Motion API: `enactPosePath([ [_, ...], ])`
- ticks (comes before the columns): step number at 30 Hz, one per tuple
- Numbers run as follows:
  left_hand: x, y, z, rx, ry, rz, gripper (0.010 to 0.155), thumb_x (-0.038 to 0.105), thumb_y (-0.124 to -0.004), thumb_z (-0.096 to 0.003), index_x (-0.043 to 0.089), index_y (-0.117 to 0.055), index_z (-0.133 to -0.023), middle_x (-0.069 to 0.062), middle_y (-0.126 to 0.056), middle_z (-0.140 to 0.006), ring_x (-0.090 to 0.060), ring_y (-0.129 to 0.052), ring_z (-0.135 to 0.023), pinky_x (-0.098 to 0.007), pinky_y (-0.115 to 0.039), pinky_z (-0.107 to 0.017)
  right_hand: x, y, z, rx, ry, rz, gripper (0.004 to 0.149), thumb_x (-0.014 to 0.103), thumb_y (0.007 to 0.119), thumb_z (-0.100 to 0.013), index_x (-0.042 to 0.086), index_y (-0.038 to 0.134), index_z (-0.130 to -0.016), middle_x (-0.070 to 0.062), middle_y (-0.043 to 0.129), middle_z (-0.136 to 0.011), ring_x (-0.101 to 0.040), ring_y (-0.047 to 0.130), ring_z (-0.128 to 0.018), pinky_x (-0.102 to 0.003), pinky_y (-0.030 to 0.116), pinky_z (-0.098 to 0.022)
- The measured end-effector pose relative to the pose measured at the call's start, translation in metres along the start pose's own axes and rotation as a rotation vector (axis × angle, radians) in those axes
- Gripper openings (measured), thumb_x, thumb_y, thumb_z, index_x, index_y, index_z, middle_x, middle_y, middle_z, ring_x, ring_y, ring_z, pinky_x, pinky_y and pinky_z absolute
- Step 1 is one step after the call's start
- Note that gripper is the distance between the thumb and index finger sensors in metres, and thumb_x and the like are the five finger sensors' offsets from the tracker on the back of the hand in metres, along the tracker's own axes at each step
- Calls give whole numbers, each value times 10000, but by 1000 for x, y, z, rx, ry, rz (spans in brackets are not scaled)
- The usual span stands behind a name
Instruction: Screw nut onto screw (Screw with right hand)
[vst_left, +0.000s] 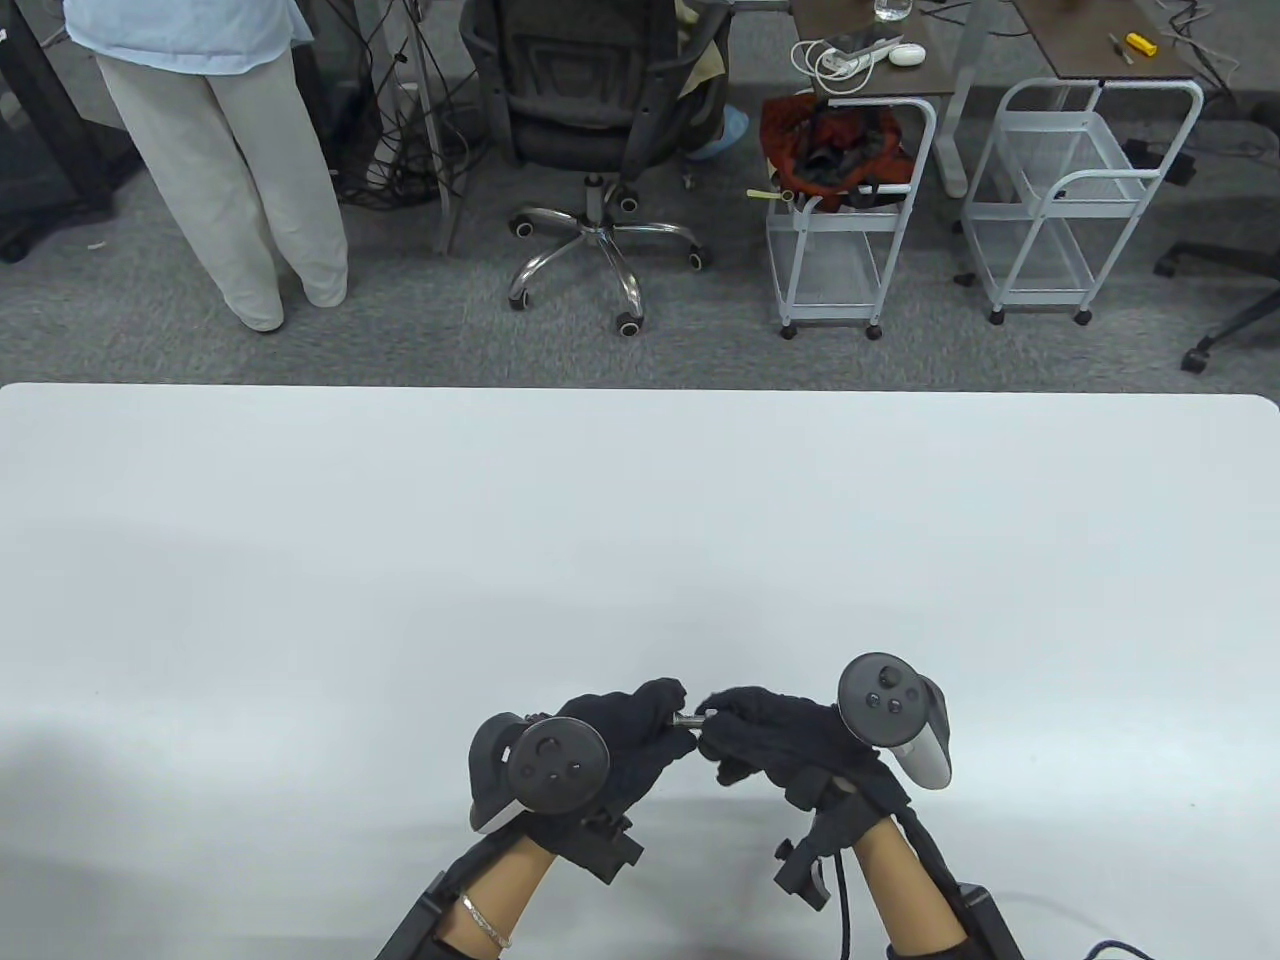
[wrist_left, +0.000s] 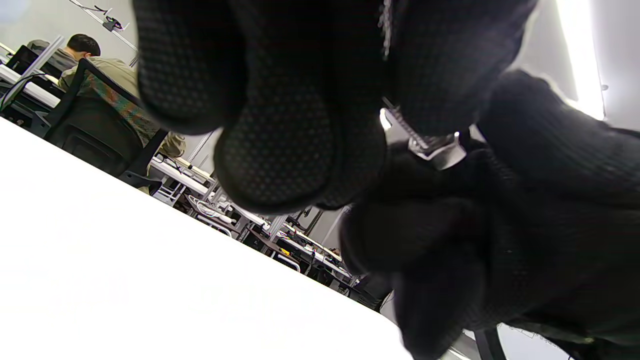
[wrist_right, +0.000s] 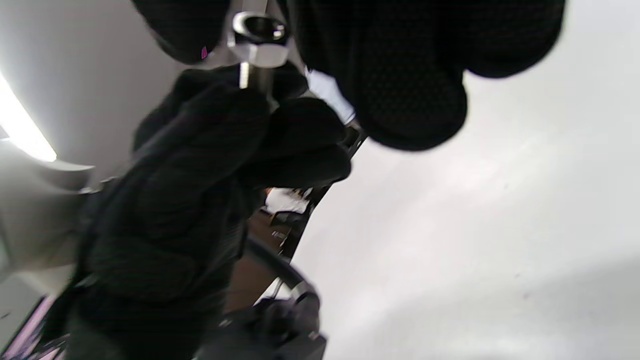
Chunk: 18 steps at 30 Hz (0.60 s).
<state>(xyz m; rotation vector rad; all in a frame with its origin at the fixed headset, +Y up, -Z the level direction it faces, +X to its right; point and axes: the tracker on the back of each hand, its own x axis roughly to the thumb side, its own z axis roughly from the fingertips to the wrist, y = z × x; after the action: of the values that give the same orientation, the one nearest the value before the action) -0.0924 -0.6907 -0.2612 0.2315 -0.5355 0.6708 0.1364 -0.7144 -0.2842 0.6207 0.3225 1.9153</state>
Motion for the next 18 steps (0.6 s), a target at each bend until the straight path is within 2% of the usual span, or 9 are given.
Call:
enactPosePath([
  [2,-1,0,0,-3,2,16,480,412,-846,-438,98,-878,-799,1,-1136,-541,-118,-1133,-401,-326,-919,-414,1,0,0,-25,18,27,537,338,752,-565,-70,746,-914,-282,893,-749,-342,999,-536,-535,760,-434],
  [4,-2,0,0,-4,7,18,481,412,-846,-439,95,-877,-799,0,-1136,-541,-118,-1132,-402,-327,-919,-413,0,0,0,-61,39,62,505,390,689,-586,-42,863,-781,-229,982,-594,-293,1041,-383,-501,799,-357],
  [5,-2,0,0,-6,6,15,479,414,-843,-440,99,-877,-799,3,-1136,-543,-116,-1132,-405,-325,-920,-415,0,0,1,-49,45,56,509,393,670,-594,-41,871,-769,-230,984,-584,-295,1041,-370,-502,799,-351],
  [8,-2,0,-1,-10,5,24,481,414,-843,-441,98,-874,-802,4,-1135,-546,-117,-1132,-408,-326,-918,-418,2,1,0,-12,11,36,606,364,749,-568,-89,679,-965,-320,840,-807,-370,979,-578,-550,746,-452],
  [10,-2,-1,-1,-12,5,31,482,411,-843,-441,95,-874,-804,-1,-1135,-547,-121,-1131,-408,-329,-917,-418,2,1,-1,-11,-6,37,543,319,762,-559,-65,718,-941,-305,859,-793,-366,983,-576,-550,748,-454],
  [13,-2,-1,-1,-9,5,35,483,410,-841,-443,93,-872,-805,-2,-1134,-553,-123,-1131,-412,-330,-917,-420,2,0,1,-41,39,78,531,400,671,-593,-54,855,-795,-252,968,-624,-312,1036,-407,-512,792,-370],
  [14,-2,-1,-1,-11,4,34,483,412,-839,-444,94,-871,-807,-1,-1134,-553,-121,-1131,-414,-329,-917,-420,2,0,1,-36,28,72,538,402,671,-595,-60,848,-807,-264,961,-637,-321,1033,-421,-518,788,-376],
  [16,-2,-1,-1,-9,3,35,484,412,-839,-445,93,-871,-807,-2,-1133,-555,-120,-1131,-415,-330,-917,-421,4,2,1,-17,-3,41,600,367,736,-575,-92,691,-958,-334,837,-808,-377,980,-578,-555,746,-450],
  [18,-2,-1,-1,-9,1,33,485,412,-837,-446,92,-869,-808,-1,-1133,-556,-122,-1132,-415,-330,-916,-422,6,2,-1,-19,-10,50,553,315,755,-564,-76,701,-950,-325,837,-811,-375,974,-590,-558,740,-457],
])
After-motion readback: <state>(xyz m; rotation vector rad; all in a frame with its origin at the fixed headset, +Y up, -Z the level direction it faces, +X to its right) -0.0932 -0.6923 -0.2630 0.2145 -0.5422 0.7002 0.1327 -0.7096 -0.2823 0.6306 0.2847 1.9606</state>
